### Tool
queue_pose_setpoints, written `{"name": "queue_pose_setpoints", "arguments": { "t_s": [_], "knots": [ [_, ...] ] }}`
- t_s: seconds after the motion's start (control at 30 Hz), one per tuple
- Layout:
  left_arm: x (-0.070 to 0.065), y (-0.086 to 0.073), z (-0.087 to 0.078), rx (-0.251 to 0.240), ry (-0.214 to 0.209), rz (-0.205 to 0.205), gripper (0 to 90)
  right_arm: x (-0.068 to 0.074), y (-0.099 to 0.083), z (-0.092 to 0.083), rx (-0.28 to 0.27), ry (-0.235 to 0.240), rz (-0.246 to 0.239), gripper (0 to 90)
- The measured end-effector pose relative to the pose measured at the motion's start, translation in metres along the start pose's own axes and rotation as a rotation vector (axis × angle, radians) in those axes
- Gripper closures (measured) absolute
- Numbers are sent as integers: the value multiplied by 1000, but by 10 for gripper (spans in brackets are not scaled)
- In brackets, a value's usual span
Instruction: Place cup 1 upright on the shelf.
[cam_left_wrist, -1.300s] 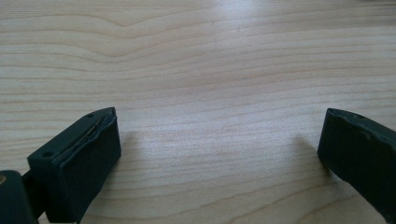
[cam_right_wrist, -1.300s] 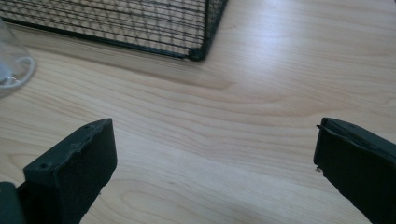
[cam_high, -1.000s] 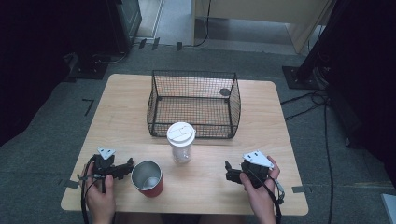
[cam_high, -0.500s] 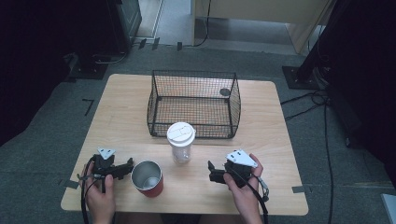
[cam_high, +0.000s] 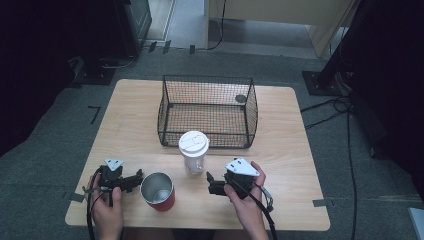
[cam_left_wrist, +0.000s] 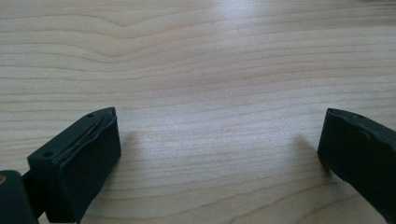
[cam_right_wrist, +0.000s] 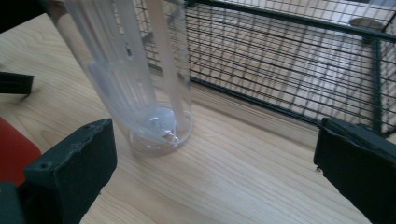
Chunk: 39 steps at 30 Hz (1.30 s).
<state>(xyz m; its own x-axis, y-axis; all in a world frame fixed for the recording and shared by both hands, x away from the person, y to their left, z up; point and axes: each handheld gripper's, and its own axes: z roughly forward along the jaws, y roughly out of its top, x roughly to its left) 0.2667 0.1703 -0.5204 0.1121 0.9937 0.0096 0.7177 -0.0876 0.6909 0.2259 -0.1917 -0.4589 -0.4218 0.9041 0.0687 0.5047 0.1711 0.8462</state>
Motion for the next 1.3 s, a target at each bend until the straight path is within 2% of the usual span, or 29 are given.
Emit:
{"name": "queue_pose_setpoints", "arguments": {
  "t_s": [0.43, 0.8, 0.9, 1.07, 1.17, 1.3],
  "knots": [
    [0, 0, 0, 0, 0, 0, 1, 23, 11, 12, -18, 56, -20, 0],
    [0, 0, 0, 0, 0, 0, 1, 37, 21, 24, -36, 95, -1, 0],
    [0, 0, 0, 0, 0, 0, 1, 39, 22, 26, -44, 95, 7, 0],
    [0, 0, 0, 0, 0, 0, 1, 46, 28, 31, -86, 98, 34, 0],
    [0, 0, 0, 0, 0, 0, 1, 49, 30, 33, -103, 96, 31, 3],
    [0, 0, 0, 0, 0, 0, 1, 51, 34, 36, -117, 71, 37, 39]
  ]
}}
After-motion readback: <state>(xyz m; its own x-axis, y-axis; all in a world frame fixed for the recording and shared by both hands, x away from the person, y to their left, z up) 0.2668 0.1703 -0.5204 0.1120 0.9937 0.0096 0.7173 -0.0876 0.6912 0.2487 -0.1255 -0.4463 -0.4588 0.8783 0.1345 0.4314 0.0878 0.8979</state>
